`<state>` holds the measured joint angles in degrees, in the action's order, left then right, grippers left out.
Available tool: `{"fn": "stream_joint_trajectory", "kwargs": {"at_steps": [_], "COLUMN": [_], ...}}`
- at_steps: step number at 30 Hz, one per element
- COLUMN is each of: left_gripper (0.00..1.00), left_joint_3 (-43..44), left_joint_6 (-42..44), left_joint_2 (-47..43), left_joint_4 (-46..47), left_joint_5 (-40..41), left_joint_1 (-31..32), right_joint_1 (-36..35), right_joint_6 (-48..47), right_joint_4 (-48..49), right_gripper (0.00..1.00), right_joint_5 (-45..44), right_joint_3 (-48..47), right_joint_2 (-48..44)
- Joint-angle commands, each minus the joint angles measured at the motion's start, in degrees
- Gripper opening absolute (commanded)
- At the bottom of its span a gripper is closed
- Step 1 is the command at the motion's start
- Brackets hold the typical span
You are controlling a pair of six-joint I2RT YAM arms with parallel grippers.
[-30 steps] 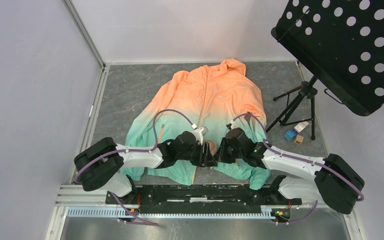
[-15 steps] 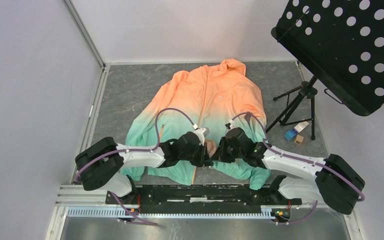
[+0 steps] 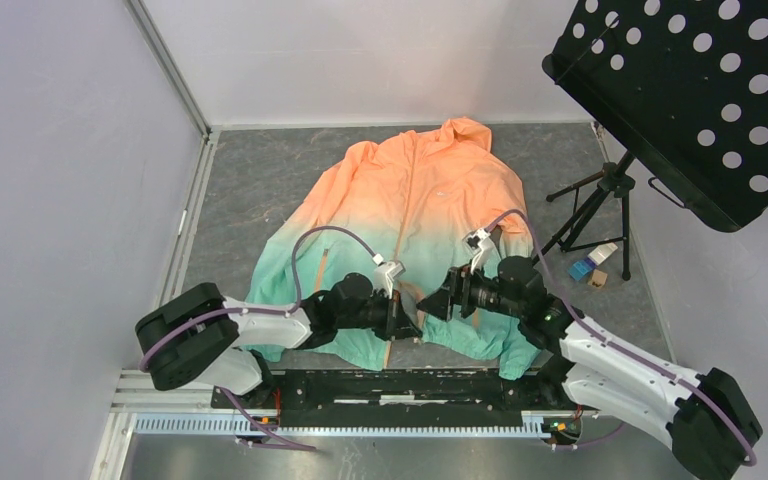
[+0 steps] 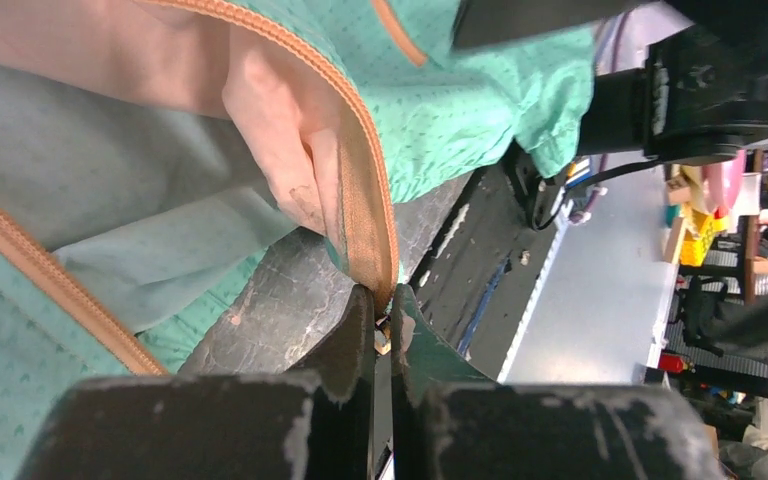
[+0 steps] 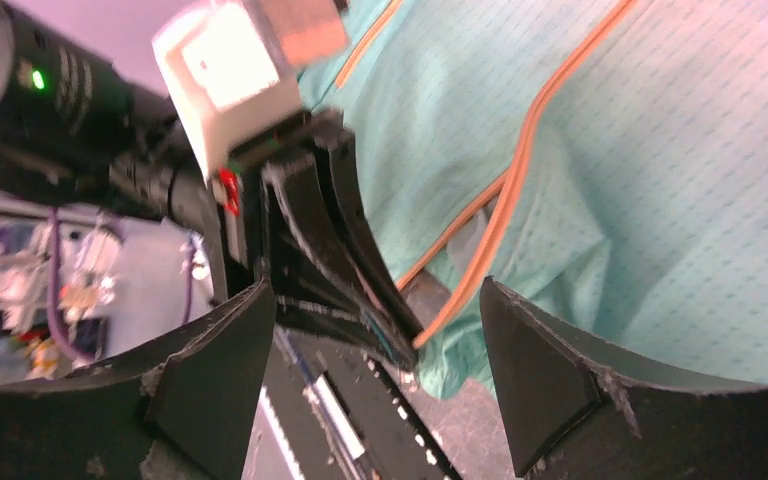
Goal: Zip up the jacket
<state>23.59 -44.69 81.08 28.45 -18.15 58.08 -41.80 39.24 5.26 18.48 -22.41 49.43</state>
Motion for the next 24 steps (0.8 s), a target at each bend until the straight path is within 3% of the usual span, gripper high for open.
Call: {"fn": "stream_joint_trajectory", "kwargs": {"at_steps": [1, 4, 9, 17, 24], "left_gripper": [0.02, 0.02, 0.02, 0.02, 0.02], "left_joint_3": [-3.09, -5.18, -6.27, -6.02, -5.75], "left_joint_6": [-2.53, -3.72, -4.18, -4.01, -3.57], "left_joint_2": [-3.1, -3.21, -2.94, -3.16, -3.14], "left_joint_4": [14.04, 20.42, 26.25, 26.54, 22.61], "left_joint_5": [-3.62, -4.15, -5.23, -6.63, -6.12], "left_joint_1": [-1.29, -1.48, -1.57, -1.59, -1.59], "right_joint_1": [2.19, 2.84, 3.91, 4.01, 4.01], "right_joint_6": [7.3, 14.55, 15.52, 19.28, 19.79], "right_joint_4": [14.53, 22.89, 21.2, 31.65, 35.63], "right_gripper": [0.8, 0.81, 0.83, 0.82, 0.65], "right_joint_5": [14.7, 16.68, 16.77, 18.41, 18.53], "right_joint_3": [7.79, 12.67, 14.6, 16.42, 16.26], "right_joint_2": [-1.99, -4.55, -5.78, -0.41, 2.63]}}
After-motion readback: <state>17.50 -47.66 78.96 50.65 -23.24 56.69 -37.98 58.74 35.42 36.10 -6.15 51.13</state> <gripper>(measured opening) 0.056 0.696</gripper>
